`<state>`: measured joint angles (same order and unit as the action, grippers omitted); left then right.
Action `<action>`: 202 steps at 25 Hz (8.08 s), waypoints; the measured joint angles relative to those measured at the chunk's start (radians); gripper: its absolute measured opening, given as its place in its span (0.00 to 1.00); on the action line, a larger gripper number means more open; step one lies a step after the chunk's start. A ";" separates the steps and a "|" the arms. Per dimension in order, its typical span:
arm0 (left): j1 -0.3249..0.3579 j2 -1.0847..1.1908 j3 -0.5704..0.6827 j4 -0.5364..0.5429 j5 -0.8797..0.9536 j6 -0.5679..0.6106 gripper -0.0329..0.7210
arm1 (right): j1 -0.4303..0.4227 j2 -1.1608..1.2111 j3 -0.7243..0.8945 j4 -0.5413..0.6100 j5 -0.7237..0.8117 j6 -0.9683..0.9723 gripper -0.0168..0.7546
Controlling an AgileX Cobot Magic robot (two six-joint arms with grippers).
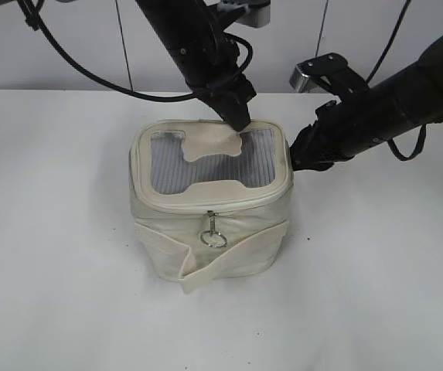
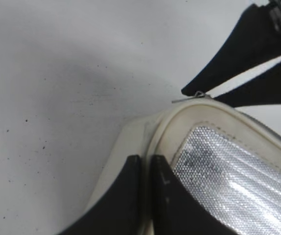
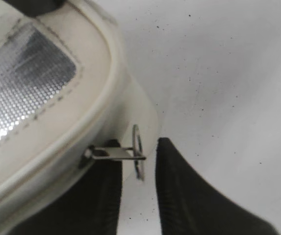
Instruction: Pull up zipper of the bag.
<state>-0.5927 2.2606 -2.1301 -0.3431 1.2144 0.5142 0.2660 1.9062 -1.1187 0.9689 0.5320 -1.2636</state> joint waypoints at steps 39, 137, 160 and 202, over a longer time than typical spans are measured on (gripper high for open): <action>0.000 0.000 0.000 -0.007 0.005 0.000 0.08 | 0.001 -0.249 0.071 -0.362 0.373 0.466 0.03; 0.254 -1.850 1.472 0.343 -0.147 -0.514 0.41 | -0.125 -1.459 0.533 -0.969 0.499 1.302 0.70; 0.254 -2.208 1.586 0.261 -0.156 -0.403 0.41 | -0.125 -1.848 0.616 -0.880 0.515 1.221 0.70; 0.548 -2.266 1.588 0.260 -0.158 -0.403 0.40 | -0.157 -1.912 0.617 -0.868 0.514 1.219 0.70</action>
<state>-0.0446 -0.0058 -0.5426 -0.0827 1.0565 0.1113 0.1091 -0.0062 -0.5020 0.1007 1.0461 -0.0443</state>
